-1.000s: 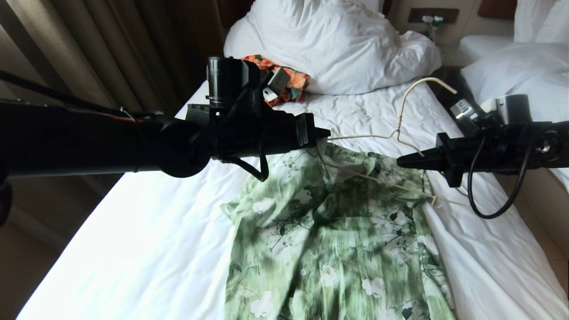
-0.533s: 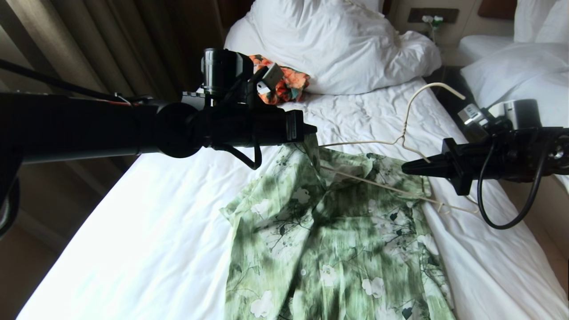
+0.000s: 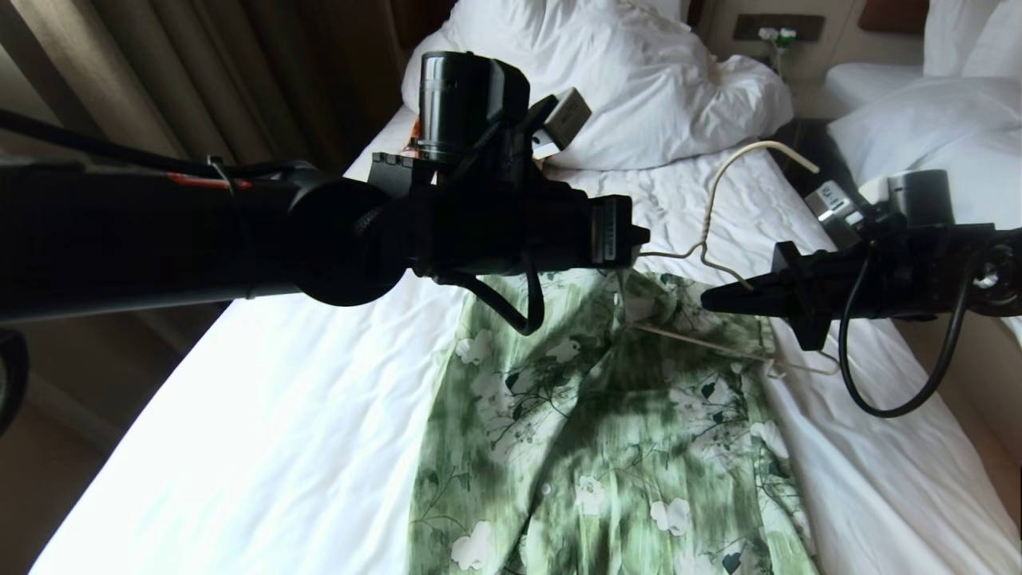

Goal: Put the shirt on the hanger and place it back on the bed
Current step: Hook one side of the shirt onto the hanger

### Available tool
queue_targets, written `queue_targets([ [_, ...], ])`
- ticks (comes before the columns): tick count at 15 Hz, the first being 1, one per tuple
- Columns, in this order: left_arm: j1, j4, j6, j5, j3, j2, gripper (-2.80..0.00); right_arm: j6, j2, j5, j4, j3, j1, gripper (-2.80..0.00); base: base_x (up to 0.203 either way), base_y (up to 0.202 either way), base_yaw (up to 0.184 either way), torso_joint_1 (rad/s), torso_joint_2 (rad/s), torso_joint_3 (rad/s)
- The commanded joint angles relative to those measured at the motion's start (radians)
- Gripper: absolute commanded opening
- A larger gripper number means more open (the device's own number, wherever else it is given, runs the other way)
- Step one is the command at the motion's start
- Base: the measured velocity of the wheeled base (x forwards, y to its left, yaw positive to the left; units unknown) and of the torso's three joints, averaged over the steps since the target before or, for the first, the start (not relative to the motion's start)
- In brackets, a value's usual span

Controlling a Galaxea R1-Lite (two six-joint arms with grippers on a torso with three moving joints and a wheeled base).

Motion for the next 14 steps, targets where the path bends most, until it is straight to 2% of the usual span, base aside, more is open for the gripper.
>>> queue_targets([
  [1, -0.076, -0.008, -0.007, 0.001, 0.017, -0.052, -2.80, -0.001, -0.044, 0.013, 0.000, 0.025, 0.046, -2.80, 0.000, 0.000, 0.000, 0.000, 0.00, 0.000],
  [3, -0.099, -0.003, -0.021, 0.001, 0.044, -0.092, -2.80, 0.001, -0.079, 0.017, -0.001, 0.053, 0.084, -2.80, 0.000, 0.000, 0.000, 0.000, 0.00, 0.000],
  [5, -0.122, 0.011, -0.063, 0.005, 0.077, -0.141, -2.80, 0.013, -0.105, 0.018, 0.000, 0.054, 0.116, -2.80, 0.000, 0.000, 0.000, 0.000, 0.00, 0.000],
  [7, -0.166, 0.097, -0.073, 0.045, 0.098, -0.191, -2.80, 0.064, -0.152, 0.017, 0.000, 0.054, 0.159, -2.80, 0.000, 0.000, 0.000, 0.000, 0.00, 0.000],
  [9, -0.194, 0.101, -0.074, 0.086, 0.131, -0.227, -2.80, 0.110, -0.193, 0.015, -0.001, 0.055, 0.194, -2.80, 0.000, 0.000, 0.000, 0.000, 0.00, 0.000],
  [14, -0.296, 0.101, -0.071, 0.167, 0.218, -0.318, -2.80, 0.159, -0.241, 0.008, 0.000, 0.065, 0.220, -2.80, 0.000, 0.000, 0.000, 0.000, 0.00, 0.000],
])
